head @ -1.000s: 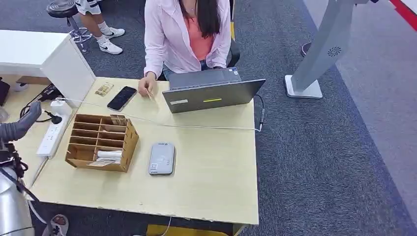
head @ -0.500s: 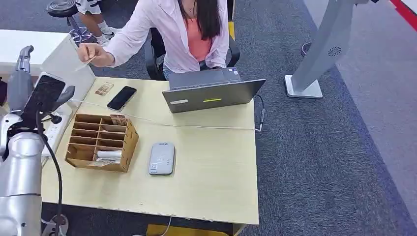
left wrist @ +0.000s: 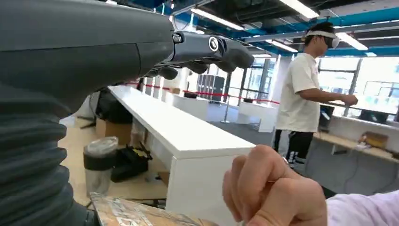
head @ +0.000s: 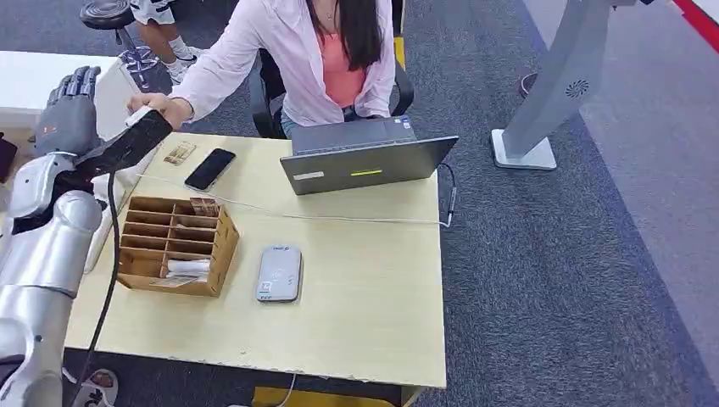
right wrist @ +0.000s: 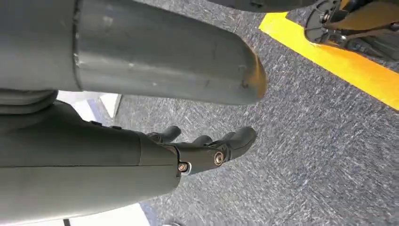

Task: Pass the card to the sensor for recognition and then transmit it.

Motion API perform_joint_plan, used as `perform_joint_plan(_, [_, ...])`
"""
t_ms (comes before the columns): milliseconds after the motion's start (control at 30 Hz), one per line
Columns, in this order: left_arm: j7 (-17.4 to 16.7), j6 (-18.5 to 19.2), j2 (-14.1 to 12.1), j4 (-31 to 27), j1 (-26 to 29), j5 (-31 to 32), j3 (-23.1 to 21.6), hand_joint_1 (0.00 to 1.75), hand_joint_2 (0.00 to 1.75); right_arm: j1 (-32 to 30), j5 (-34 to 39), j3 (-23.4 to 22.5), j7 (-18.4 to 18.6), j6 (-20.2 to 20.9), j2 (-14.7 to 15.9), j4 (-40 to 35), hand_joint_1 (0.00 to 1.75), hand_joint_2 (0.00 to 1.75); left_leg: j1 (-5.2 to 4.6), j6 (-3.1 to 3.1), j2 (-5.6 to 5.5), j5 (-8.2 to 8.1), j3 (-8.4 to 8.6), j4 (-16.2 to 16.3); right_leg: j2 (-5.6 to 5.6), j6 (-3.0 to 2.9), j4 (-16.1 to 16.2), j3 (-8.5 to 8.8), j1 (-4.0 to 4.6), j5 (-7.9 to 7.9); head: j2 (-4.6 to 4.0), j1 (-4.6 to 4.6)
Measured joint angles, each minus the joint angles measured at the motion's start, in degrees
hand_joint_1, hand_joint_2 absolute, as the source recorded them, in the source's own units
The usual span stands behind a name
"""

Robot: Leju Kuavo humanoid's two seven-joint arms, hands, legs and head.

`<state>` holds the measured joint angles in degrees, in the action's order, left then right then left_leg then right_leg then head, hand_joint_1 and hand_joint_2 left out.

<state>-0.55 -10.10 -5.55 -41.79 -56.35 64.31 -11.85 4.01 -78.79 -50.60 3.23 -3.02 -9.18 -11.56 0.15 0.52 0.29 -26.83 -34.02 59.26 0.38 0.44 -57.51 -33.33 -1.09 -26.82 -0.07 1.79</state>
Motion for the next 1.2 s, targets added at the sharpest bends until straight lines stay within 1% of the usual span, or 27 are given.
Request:
perform_joint_plan(100, [-1.9, -0.5, 0.0, 3.4, -2.3, 4.0, -1.7, 0.0, 1.75, 0.0, -0.6, 0.1, 0.0, 0.0, 0.0, 0.0, 0.0, 0.0, 0.0, 0.0, 0.0, 0.0, -0.02, 0.0, 0.0, 0.0, 0.0, 0.0, 0.0, 0.0, 0.0, 0.0])
perform_joint_plan(200, [-2.6, -0.7, 0.0, 4.5, -3.1, 6.1, -2.1, 0.0, 1.75, 0.0, -1.0, 0.1, 0.0, 0.0, 0.0, 0.0, 0.0, 0.0, 0.0, 0.02, 0.01, 0.01, -0.02, 0.0, 0.0, 0.0, 0.0, -0.02, 0.0, 0.0, 0.0, -0.05])
perform_joint_plan(267, [-3.8, -0.9, -0.1, 7.8, -5.3, 8.4, -3.4, 0.0, 1.75, 0.1, -1.4, 0.3, 0.0, 0.0, 0.0, 0.0, 0.0, 0.0, 0.0, 0.02, -0.03, 0.02, -0.04, 0.0, -0.02, 0.0, 0.0, -0.02, 0.0, 0.0, 0.0, -0.06])
perform_joint_plan(367, [-7.5, -2.2, -0.2, 13.1, -8.9, 17.1, -5.9, 0.0, 1.75, 0.2, -2.5, 0.8, -0.4, -0.1, 0.0, 0.1, 0.0, 0.0, 0.0, 0.02, -0.01, 0.02, -0.05, 0.0, -0.01, 0.01, 0.0, -0.01, 0.0, 0.01, 0.0, -0.02])
perform_joint_plan(400, [-8.0, -2.6, -0.3, 14.1, -9.6, 18.8, -6.5, 0.0, 1.75, 0.3, -2.7, 1.0, -0.4, -0.1, 0.0, 0.1, 0.0, 0.0, 0.0, 0.02, 0.0, 0.02, -0.05, 0.0, -0.01, 0.01, 0.0, -0.02, 0.0, 0.01, 0.0, -0.04])
perform_joint_plan(600, [-8.6, -2.6, -0.4, 18.2, -11.7, 19.8, -8.2, 0.0, 1.75, 0.3, -2.8, 1.5, -0.5, -0.1, -0.2, 0.1, 0.0, 0.0, 0.0, 0.02, -0.04, 0.03, -0.06, 0.0, -0.03, 0.01, 0.0, -0.02, 0.0, 0.01, 0.0, -0.02])
perform_joint_plan(867, [-8.6, -2.6, -0.5, 19.9, -12.6, 19.8, -8.3, 0.0, 1.75, 0.4, -2.9, 1.5, -0.5, -0.1, -0.3, 0.2, 0.0, 0.0, 0.0, 0.02, -0.03, 0.02, -0.06, 0.0, -0.02, 0.01, 0.0, -0.02, 0.0, 0.01, 0.0, -0.04])
perform_joint_plan(900, [-8.6, -2.6, -0.5, 20.1, -12.7, 19.8, -8.3, 1.75, 1.75, 0.4, -2.9, 1.5, -0.5, -0.1, -0.3, 0.2, 0.0, 0.0, 0.0, 0.02, -0.03, 0.03, -0.06, 0.0, -0.02, 0.01, 0.0, -0.01, 0.0, 0.01, 0.0, -0.04])
perform_joint_plan(1200, [-8.4, -2.6, -0.5, 21.4, -12.8, 19.5, -8.3, 1.75, 1.75, 0.4, -2.7, 1.5, -0.3, -0.1, -0.3, 0.3, 0.0, 0.0, 0.0, 0.02, -0.03, 0.03, -0.05, 0.0, -0.02, 0.01, 0.0, -0.02, 0.0, 0.01, 0.0, -0.04])
